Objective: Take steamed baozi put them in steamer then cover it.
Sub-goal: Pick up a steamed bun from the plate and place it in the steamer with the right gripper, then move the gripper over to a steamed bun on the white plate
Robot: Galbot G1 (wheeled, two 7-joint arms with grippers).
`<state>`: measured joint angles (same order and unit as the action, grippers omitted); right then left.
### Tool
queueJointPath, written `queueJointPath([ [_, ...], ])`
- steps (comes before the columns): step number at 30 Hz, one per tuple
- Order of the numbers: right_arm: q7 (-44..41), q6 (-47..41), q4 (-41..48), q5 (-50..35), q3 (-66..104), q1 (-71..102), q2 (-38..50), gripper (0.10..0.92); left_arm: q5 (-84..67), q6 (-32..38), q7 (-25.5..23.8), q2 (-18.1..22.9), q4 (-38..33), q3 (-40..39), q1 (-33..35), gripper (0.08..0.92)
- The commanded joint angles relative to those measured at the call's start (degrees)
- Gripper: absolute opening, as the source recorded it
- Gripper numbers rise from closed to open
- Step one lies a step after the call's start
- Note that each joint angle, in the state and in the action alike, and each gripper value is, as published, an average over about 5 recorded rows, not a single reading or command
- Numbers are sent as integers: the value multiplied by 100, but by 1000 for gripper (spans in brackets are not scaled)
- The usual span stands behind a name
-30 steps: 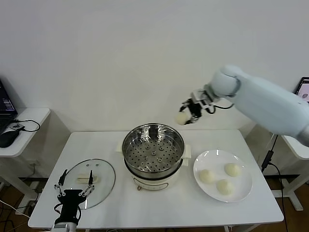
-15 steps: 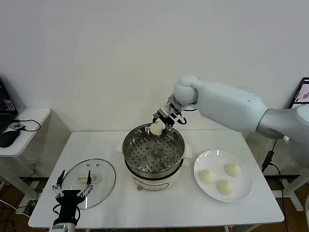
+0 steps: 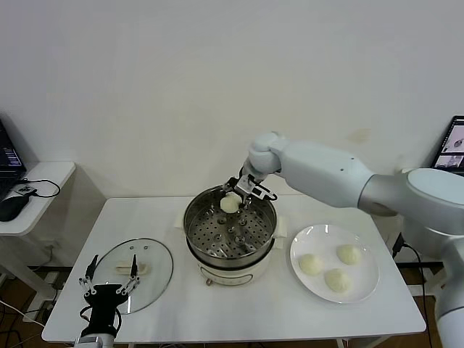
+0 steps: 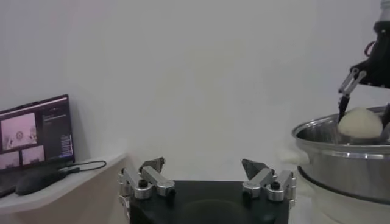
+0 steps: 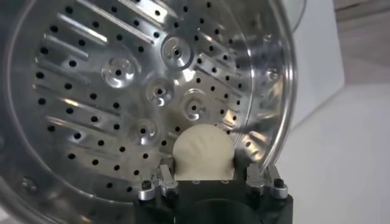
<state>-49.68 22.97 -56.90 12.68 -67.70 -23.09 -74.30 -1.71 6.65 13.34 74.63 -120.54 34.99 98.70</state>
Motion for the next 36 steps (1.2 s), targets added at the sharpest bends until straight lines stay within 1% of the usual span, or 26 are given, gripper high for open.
queueJointPath([
  [1,254,567,500,558,22,148,-288,603,-15,7,-5,-20,13,25,-15,823],
  [7,303,711,689,719,45,205,-406,618,-25,6,-7,-20,24,14,-58,823],
  [11,286,710,661,637,26,188,-413,681,-24,3,-6,-5,22,2,-69,823],
  [14,55,497,479,170,-56,-19,-340,760,-26,-4,-6,-5,-2,6,-70,823],
  [15,-75,311,354,-125,-105,-150,-278,785,-29,-9,-7,-6,-17,11,-71,823],
  [17,-353,-209,29,-781,-195,-445,-103,809,-39,-19,-8,-8,-55,20,-71,823],
  [19,-644,-920,-449,-1431,-253,-786,167,820,-49,-29,-9,-7,-105,26,-65,823],
  [22,-897,-2058,-1258,-2098,-308,-1226,701,822,-55,-39,3,-2,-173,18,-38,823],
  [25,-940,-3077,-2042,-2623,-395,-1560,1356,823,-87,-62,61,11,-234,9,-22,823],
  [27,-937,-3575,-2526,-2834,-437,-1714,1876,823,-117,-101,89,16,-272,8,-22,823],
  [31,-922,-4213,-3345,-2914,-467,-1878,2929,823,-127,-170,80,-16,-336,-4,-11,823],
  [36,-938,-4440,-3957,-2735,-460,-1781,4238,823,-125,-187,65,-77,-355,-3,0,823],
])
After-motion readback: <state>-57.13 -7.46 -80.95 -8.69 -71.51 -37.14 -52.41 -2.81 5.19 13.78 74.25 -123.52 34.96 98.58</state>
